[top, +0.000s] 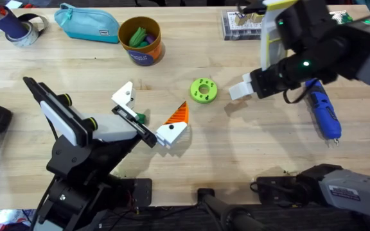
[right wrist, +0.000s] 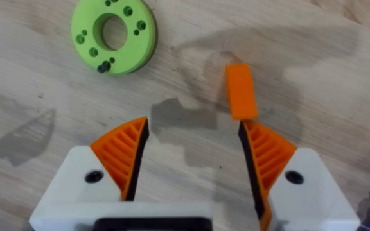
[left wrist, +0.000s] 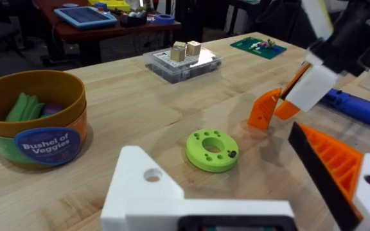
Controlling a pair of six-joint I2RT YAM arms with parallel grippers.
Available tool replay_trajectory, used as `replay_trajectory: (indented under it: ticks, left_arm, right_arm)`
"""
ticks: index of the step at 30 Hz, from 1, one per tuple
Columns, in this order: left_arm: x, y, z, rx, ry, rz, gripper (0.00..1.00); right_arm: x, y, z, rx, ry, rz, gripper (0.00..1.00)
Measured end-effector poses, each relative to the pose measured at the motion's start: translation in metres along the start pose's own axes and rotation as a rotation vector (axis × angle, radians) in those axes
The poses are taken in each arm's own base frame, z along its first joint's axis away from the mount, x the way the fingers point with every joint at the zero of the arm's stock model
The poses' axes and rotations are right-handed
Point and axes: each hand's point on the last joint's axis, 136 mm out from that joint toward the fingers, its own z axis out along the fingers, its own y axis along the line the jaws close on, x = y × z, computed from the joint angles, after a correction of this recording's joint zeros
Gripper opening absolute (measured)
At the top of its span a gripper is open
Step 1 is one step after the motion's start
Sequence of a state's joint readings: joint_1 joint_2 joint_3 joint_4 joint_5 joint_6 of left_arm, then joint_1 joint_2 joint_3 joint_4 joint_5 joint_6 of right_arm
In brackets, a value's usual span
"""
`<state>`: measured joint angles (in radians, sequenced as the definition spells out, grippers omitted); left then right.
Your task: Pick up the gripper from the table and insert it into the empty holder that is missing its gripper. Then pick up a screw, insert it into the mounting hole, and use the screwdriver to tighten it. Finally, clean up the table by picking up the vegetable and placing it into the bucket.
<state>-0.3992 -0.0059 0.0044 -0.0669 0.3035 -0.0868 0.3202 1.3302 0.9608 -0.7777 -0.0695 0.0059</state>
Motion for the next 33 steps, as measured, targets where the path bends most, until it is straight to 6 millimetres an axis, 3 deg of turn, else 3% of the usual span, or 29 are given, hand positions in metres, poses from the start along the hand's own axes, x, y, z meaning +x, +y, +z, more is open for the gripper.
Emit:
replay_trajectory:
  ticks: [4,8,15,19,24,33]
  left_arm:
    - [-0.001,0.0,0.0,-0.002,-0.002,0.001,0.992]
    - [-0.001,0.001,0.0,-0.004,-0.002,0.001,0.992]
    - [-0.001,0.001,0.0,-0.005,-0.002,0.001,0.992]
    - [-0.001,0.001,0.0,-0.005,-0.002,0.001,0.992]
    - [-0.001,0.001,0.0,-0.005,-0.002,0.001,0.992]
    - [-0.001,0.001,0.0,-0.005,-0.002,0.001,0.992]
  right_arm:
    - [0.008,0.001,0.006,-0.001,0.054,0.0,0.852]
    - [0.016,0.003,-0.002,-0.002,0.101,-0.001,0.852]
    - [0.016,-0.003,-0.028,0.047,0.05,-0.015,0.852]
    - [0.002,-0.016,-0.033,0.126,-0.016,-0.021,0.852]
    - [-0.017,-0.023,-0.025,0.162,-0.06,-0.022,0.852]
    - [-0.016,-0.03,0.013,0.181,0.041,-0.043,0.852]
